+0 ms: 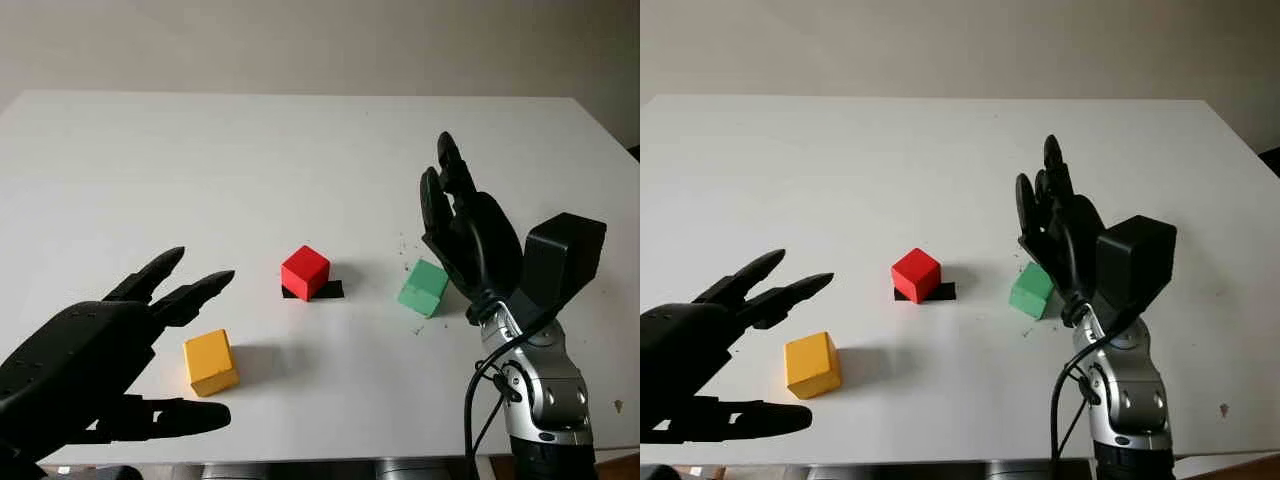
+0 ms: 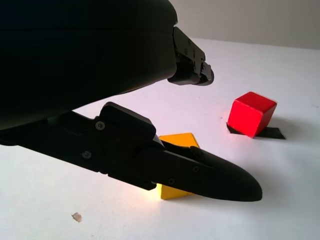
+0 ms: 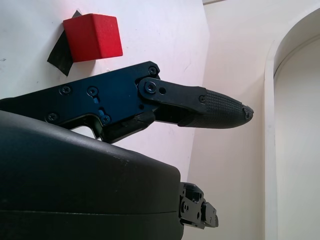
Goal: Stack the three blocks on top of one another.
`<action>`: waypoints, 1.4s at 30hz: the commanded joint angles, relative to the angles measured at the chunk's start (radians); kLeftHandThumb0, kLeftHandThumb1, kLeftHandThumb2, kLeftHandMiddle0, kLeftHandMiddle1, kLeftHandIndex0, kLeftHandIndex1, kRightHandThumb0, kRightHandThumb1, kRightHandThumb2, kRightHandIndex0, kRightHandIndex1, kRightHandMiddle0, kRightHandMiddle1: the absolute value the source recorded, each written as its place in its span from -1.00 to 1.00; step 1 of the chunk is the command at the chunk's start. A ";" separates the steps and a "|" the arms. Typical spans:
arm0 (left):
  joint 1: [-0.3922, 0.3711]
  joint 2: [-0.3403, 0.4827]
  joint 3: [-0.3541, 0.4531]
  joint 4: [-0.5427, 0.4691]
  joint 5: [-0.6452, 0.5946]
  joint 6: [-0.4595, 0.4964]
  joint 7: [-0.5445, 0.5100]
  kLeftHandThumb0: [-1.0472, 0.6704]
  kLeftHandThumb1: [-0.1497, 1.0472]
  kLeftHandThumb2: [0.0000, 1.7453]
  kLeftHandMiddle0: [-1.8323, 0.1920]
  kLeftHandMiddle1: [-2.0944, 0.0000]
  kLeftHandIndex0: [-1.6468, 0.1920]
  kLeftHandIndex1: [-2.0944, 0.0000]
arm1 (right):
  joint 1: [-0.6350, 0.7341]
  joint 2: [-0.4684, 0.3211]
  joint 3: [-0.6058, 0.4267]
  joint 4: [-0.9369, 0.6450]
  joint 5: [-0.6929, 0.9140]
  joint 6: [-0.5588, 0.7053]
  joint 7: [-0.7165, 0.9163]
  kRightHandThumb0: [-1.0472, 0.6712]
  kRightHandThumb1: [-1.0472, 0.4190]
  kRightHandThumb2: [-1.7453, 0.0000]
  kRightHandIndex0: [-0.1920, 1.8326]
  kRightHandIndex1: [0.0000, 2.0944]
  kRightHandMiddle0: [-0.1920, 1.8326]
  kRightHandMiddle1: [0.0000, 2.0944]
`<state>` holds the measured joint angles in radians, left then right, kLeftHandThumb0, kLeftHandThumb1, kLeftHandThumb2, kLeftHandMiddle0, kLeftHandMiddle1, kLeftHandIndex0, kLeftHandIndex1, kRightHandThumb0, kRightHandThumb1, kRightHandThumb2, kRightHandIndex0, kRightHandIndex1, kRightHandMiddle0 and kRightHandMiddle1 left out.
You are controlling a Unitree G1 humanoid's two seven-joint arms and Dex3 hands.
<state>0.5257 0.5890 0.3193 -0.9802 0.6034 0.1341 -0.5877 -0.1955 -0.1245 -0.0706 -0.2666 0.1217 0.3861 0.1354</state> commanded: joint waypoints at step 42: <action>-0.044 -0.162 -0.142 0.129 0.467 -0.116 0.068 -0.85 1.00 -0.78 0.80 0.95 0.75 0.21 | 0.000 -0.002 -0.005 -0.023 0.019 -0.003 -0.004 -0.58 -1.00 0.31 -1.00 -1.00 -1.00 -1.00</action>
<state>0.4853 0.4294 0.1826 -0.8474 1.0630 0.0220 -0.5160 -0.1949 -0.1219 -0.0736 -0.2765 0.1359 0.3894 0.1296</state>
